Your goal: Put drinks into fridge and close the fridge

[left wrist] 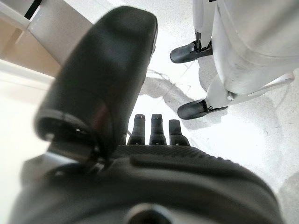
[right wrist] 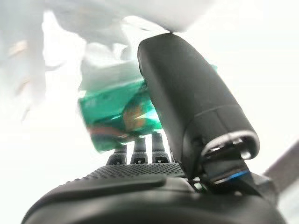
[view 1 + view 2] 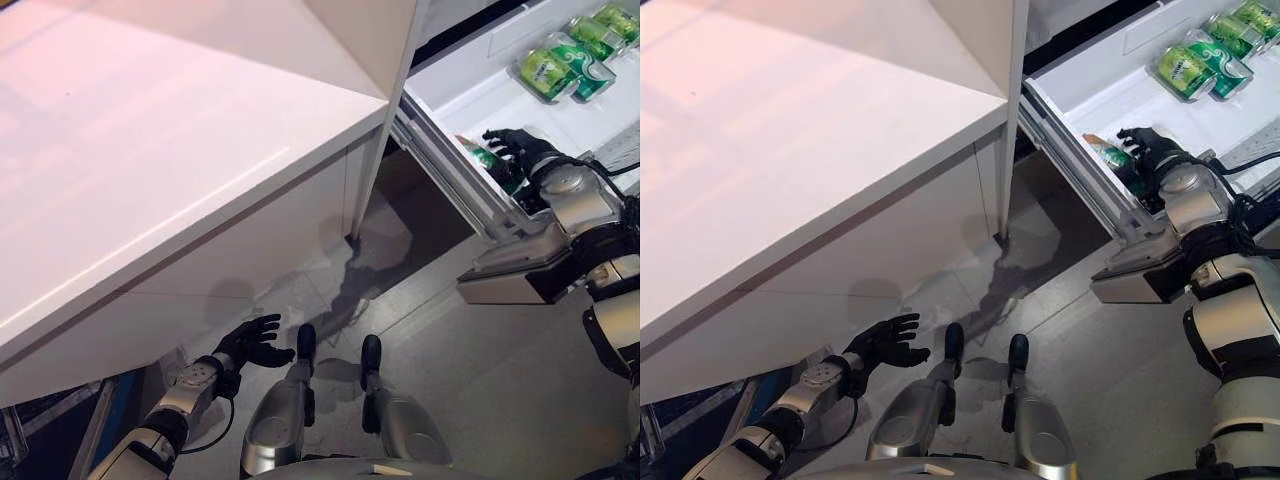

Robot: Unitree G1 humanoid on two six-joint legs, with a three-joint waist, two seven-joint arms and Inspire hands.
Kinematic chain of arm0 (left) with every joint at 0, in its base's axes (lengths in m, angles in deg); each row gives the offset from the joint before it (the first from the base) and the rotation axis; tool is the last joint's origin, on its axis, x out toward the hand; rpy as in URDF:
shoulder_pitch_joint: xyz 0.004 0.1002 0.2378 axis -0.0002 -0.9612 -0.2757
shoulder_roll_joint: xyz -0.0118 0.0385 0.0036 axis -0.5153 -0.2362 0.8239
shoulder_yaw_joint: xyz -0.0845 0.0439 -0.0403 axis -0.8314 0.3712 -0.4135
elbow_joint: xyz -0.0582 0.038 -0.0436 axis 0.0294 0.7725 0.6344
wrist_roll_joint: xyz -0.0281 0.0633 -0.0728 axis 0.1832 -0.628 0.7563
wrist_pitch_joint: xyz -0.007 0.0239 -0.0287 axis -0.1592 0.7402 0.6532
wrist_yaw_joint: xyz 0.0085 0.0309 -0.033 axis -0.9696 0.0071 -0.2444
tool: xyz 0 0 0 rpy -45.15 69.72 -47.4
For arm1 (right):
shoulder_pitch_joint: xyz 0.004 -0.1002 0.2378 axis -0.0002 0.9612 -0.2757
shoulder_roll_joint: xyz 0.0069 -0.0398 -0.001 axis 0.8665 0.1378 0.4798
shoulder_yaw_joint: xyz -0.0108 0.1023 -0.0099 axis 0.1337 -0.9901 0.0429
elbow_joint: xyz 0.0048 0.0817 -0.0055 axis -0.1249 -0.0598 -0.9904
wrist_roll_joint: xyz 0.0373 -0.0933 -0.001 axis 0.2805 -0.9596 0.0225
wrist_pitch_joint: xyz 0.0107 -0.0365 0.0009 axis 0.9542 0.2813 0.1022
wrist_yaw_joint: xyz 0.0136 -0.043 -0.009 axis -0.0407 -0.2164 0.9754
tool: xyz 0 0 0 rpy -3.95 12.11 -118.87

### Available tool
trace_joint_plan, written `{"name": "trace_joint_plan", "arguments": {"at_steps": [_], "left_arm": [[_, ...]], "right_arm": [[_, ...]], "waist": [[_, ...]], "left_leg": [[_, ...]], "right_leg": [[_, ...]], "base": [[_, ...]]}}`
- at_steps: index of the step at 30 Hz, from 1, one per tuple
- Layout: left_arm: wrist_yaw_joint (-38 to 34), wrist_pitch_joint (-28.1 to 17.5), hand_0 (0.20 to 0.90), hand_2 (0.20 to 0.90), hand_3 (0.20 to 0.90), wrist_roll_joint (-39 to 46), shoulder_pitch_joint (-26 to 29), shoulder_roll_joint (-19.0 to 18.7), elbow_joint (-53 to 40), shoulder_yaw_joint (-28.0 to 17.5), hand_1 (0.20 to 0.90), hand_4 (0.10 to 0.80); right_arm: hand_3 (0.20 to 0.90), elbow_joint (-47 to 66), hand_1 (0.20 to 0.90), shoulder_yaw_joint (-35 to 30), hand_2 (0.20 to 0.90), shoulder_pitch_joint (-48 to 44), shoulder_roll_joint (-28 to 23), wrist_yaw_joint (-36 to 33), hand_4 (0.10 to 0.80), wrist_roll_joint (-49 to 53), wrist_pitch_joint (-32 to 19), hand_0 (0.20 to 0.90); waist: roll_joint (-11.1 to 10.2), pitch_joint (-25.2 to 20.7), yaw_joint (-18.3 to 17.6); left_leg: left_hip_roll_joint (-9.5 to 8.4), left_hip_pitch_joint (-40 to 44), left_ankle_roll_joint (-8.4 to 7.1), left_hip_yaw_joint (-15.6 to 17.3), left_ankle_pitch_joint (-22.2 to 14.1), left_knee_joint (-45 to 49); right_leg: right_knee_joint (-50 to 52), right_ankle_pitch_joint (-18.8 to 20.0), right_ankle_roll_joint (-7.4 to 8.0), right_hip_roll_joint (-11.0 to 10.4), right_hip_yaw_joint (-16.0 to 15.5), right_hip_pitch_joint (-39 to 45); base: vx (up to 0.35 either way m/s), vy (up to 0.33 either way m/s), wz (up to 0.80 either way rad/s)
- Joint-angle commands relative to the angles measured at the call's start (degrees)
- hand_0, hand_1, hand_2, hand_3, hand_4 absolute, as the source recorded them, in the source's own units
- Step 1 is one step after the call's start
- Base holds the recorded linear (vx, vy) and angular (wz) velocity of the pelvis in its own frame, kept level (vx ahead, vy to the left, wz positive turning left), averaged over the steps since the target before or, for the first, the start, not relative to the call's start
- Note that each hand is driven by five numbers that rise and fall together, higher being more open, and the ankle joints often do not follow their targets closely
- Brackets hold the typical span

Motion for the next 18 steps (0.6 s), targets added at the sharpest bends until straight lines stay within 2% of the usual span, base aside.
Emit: {"name": "trace_joint_plan", "arguments": {"at_steps": [1, 3, 4, 5, 7, 10, 11, 13, 14, 18], "left_arm": [[0.53, -2.22, 0.9, 0.9, 0.9, -1.62, -2.48, 1.55, 0.62, 0.62, 0.9, 0.8], [0.45, -2.1, 0.9, 0.9, 0.9, -1.96, -2.97, 1.61, 0.85, 0.34, 0.9, 0.8], [0.38, -1.99, 0.9, 0.9, 0.9, -2.25, -3.6, 1.63, 1.24, -0.04, 0.9, 0.8], [0.37, -1.99, 0.9, 0.9, 0.9, -2.28, -3.65, 1.62, 1.31, -0.06, 0.9, 0.8], [-0.09, -1.92, 0.9, 0.9, 0.9, -2.88, -4.5, 1.9, 3.06, -0.85, 0.9, 0.8], [-0.49, -1.96, 0.9, 0.9, 0.9, -3.74, -5.1, 2.45, 5.31, -1.59, 0.9, 0.8], [-0.77, -1.89, 0.9, 0.9, 0.9, -4.05, -5.36, 2.74, 6.27, -1.62, 0.9, 0.8], [-0.72, -1.42, 0.9, 0.9, 0.9, -4.5, -5.52, 3.02, 7.44, -1.73, 0.9, 0.8], [-0.52, -1.38, 0.9, 0.9, 0.9, -4.8, -5.75, 3.32, 8.9, -1.65, 0.9, 0.8], [-0.34, -1.6, 0.9, 0.9, 0.9, -4.93, -6.23, 4.25, 11.53, -0.88, 0.9, 0.8]], "right_arm": [[0.9, 5.54, 0.9, -0.69, 0.9, -3.22, -1.63, -4.93, 0.8, 5.52, -3.7, 0.9], [0.9, 7.04, 0.9, -2.46, 0.9, -2.65, -2.12, -6.92, 0.8, 9.18, -5.42, 0.9], [0.9, 9.12, 0.9, -4.64, 0.9, -1.86, -2.52, -9.03, 0.8, 12.71, -8.2, 0.9], [0.9, 9.41, 0.9, -4.9, 0.9, -1.72, -2.55, -9.16, 0.8, 12.98, -8.32, 0.9], [0.9, 15.02, 0.9, -10.46, 0.9, 1.03, -2.65, -13.61, 0.8, 20.17, -15.38, 0.9], [0.9, 20.35, 0.9, -16.66, 0.9, 4.43, -1.75, -17.26, 0.8, 25.31, -20.76, 0.9], [0.9, 22.47, 0.9, -19.89, 0.9, 6.31, -1.17, -19.32, 0.8, 27.13, -24.25, 0.9], [0.9, 24.49, 0.9, -23.77, 0.9, 8.57, -0.82, -21.19, 0.8, 28.74, -26.72, 0.9], [0.9, 25.04, 0.9, -26.63, 0.9, 10.2, -1.23, -24.67, 0.8, 28.34, -29.23, 0.9], [0.9, 22.22, 0.9, -30.02, 0.9, 13.18, -2.31, -28.44, 0.8, 29.01, -32.53, 0.9]], "waist": [[-1.94, -4.0, -0.62], [-2.25, -4.54, -0.88], [-2.62, -5.19, -1.14], [-2.67, -5.25, -1.16], [-3.53, -6.95, -1.9], [-4.3, -8.6, -2.56], [-4.6, -9.46, -2.88], [-4.91, -10.86, -3.12], [-5.1, -12.35, -3.57], [-5.35, -15.39, -4.23]], "left_leg": [[-1.67, -2.76, 0.18, -0.03, -6.91, 7.0], [-1.6, -2.03, 0.18, 0.19, -7.06, 6.57], [-1.46, -1.24, 0.21, 0.45, -7.23, 6.24], [-1.45, -1.14, 0.21, 0.47, -7.24, 6.19], [-1.29, 0.18, 0.3, 0.9, -7.65, 5.72], [-1.28, 1.43, 0.53, 1.32, -8.35, 5.68], [-1.34, 1.99, 0.68, 1.51, -8.82, 5.78], [-1.48, 2.8, 0.83, 1.84, -9.38, 5.87], [-1.65, 3.61, 1.02, 2.22, -9.96, 5.98], [-1.89, 5.41, 1.39, 2.96, -10.91, 6.0]], "right_leg": [[6.52, -2.74, 0.67, -1.42, -1.71, -2.65], [6.33, -2.8, 0.69, -1.31, -1.55, -2.19], [6.25, -2.93, 0.74, -1.26, -1.49, -1.65], [6.23, -2.94, 0.75, -1.25, -1.47, -1.58], [5.92, -3.15, 0.88, -1.05, -1.17, -0.57], [5.69, -3.43, 1.06, -0.94, -0.82, 0.56], [5.52, -3.56, 1.21, -0.94, -0.57, 1.16], [5.07, -3.6, 1.41, -1.02, -0.21, 2.12], [4.6, -3.62, 1.62, -1.1, 0.26, 3.03], [3.97, -3.6, 2.01, -1.34, 1.14, 4.64]], "base": [[-0.003, 0.048, -0.01], [0.005, 0.05, 0.01], [0.012, 0.04, 0.0], [0.038, 0.058, -0.03], [0.059, 0.051, -0.05], [0.058, 0.035, -0.02], [0.062, 0.046, -0.02], [0.081, 0.079, -0.09], [0.098, 0.1, -0.15], [0.103, 0.084, -0.18]]}}
